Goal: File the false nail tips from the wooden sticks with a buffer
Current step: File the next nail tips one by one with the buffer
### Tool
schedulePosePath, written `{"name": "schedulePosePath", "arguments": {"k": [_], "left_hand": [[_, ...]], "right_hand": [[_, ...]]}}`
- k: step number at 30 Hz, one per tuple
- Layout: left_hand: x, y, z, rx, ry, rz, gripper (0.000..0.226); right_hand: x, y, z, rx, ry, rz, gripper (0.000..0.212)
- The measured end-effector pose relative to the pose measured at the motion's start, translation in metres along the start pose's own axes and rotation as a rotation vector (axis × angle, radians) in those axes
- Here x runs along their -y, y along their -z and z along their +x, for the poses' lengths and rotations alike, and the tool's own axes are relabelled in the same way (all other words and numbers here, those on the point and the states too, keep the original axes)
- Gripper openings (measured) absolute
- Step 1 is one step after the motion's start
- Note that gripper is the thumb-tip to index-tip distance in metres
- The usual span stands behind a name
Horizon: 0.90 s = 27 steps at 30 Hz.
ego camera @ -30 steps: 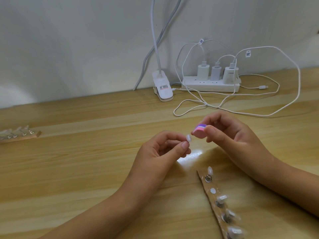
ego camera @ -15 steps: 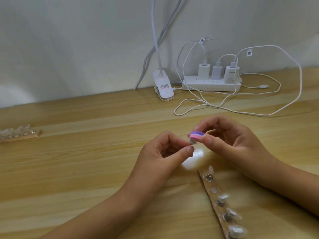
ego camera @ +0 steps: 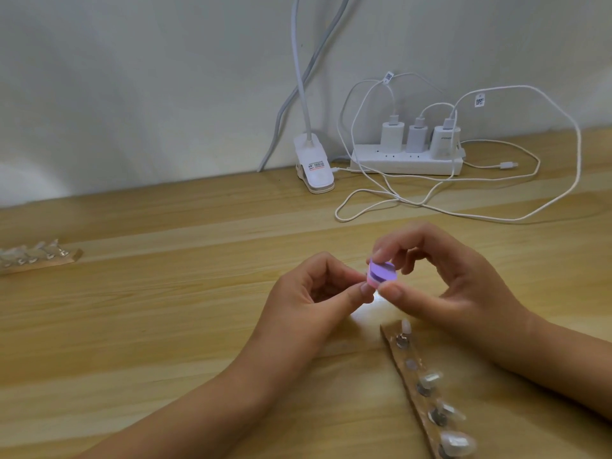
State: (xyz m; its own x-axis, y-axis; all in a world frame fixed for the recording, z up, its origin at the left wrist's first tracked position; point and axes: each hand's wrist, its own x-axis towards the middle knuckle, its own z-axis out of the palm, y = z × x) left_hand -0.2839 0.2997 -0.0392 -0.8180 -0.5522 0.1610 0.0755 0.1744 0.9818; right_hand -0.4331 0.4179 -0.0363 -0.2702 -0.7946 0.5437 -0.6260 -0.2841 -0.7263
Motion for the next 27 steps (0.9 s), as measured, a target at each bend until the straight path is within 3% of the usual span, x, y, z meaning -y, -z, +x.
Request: {"name": "schedulePosePath", "arguments": {"k": [4,12,17,23,27], "left_hand": [[0.0,0.001,0.0,-0.005,0.016,0.023,0.013],[-0.001,0.0,0.001,-0.018,0.029,0.005,0.006],[-0.002,0.002,0.0,-0.02,0.036,0.02,0.007],[-0.002,0.008,0.006,0.025,-0.073,0.376,0.017],[-0.004,0.002,0.006,0.094,-0.165,0.525,0.021]], "right_hand": [[-0.006,-0.002,0.003,0.029,-0.188,0.086,0.033],[-0.007,0.002,0.009,-0.078,-0.283,0.275,0.018],[-0.01,0.006,0.013,-0.195,-0.367,0.378,0.028],[-0.013,0.011,0.019,-0.314,-0.464,0.474,0.041],[-0.014,0.011,0.02,-0.316,-0.489,0.493,0.037]]}}
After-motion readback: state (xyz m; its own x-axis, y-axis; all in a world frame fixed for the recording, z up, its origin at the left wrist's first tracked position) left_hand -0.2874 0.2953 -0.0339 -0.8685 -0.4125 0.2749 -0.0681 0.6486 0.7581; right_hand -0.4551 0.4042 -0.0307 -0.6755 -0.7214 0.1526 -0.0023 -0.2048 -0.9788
